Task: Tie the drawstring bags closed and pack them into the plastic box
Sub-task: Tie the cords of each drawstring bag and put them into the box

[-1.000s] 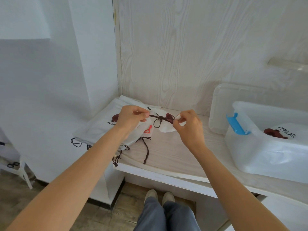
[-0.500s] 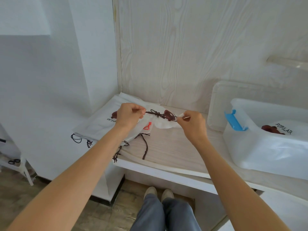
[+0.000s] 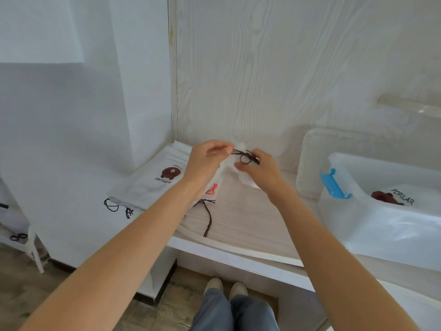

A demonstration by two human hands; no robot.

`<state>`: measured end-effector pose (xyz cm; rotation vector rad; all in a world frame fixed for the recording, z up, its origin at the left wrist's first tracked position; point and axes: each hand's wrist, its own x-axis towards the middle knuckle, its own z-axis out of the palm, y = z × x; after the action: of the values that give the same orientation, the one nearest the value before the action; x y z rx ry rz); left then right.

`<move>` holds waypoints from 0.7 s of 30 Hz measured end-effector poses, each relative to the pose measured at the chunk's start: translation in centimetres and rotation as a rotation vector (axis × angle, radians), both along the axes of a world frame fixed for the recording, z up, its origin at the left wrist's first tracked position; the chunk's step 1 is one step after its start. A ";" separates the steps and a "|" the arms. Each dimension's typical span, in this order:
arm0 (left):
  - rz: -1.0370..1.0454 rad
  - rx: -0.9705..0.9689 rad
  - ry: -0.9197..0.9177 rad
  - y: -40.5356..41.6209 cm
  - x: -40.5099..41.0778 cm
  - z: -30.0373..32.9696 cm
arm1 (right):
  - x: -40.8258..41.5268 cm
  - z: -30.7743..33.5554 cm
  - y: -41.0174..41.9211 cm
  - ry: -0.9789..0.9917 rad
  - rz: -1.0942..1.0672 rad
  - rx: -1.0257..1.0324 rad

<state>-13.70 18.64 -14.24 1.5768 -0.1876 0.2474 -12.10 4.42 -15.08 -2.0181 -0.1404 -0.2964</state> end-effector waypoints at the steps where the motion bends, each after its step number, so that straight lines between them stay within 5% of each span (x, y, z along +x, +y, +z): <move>1: 0.017 0.016 -0.013 -0.2 0.1 0.2 | -0.2 0.8 -0.5 -0.004 -0.007 0.093; 6: 0.014 0.135 0.297 -1.7 0.4 0.8 | -2.4 4.6 -3.0 0.105 0.114 0.695; 10: -0.134 0.040 0.618 -3.1 0.0 0.8 | -3.8 6.4 -4.8 0.117 0.174 0.911; 13: -0.170 -0.045 0.629 -4.6 -0.8 0.9 | -5.0 7.0 -6.4 0.091 0.120 0.944; 17: -0.151 -0.196 0.382 -7.1 -2.1 2.9 | -6.6 7.9 -9.7 0.006 -0.103 0.929; 21: -0.259 -0.117 0.280 -10.4 -2.8 5.8 | -8.1 8.1 -15.1 -0.203 -0.364 0.485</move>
<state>-16.46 8.23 -8.43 1.4359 -0.1538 -0.1622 -20.21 -10.73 -7.00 -1.5192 0.1639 -0.6969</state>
